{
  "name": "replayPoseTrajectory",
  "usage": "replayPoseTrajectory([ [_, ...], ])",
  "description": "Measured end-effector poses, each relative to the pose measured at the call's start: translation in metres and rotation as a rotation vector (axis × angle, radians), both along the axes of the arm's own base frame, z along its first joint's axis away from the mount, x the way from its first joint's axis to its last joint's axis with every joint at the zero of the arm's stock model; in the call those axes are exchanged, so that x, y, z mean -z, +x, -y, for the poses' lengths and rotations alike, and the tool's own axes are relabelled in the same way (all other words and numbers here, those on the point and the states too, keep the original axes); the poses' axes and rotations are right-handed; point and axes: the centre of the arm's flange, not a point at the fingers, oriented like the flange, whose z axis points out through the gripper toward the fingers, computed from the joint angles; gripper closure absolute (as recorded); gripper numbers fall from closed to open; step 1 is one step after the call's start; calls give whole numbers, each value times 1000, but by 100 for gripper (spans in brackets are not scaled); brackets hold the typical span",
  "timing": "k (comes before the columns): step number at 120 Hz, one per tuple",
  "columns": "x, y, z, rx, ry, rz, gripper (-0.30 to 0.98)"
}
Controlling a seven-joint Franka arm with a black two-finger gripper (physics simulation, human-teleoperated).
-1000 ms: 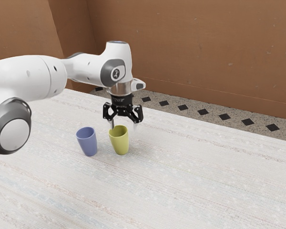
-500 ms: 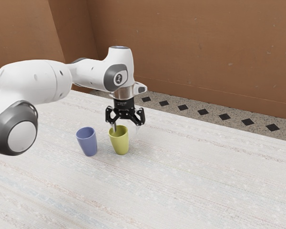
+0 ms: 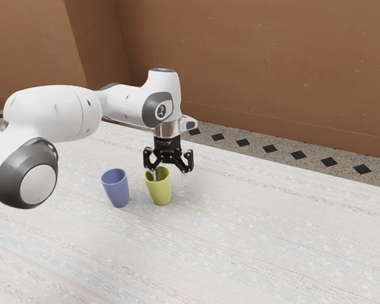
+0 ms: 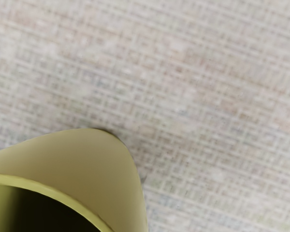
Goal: Place the right cup onto the left cup
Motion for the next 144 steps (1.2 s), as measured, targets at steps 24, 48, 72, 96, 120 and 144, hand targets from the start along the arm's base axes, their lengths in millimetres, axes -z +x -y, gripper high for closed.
replayPoseTrajectory([
  [24,0,0,-4,-8,2,-4,29],
  [48,0,-1,-5,-10,4,-6,49],
  [72,0,-1,-4,-9,5,-7,66],
  [96,-1,-1,-4,-8,4,-4,75],
  [120,-25,-3,-6,-11,4,21,77],
  [144,-72,-10,-1,0,-2,72,78],
])
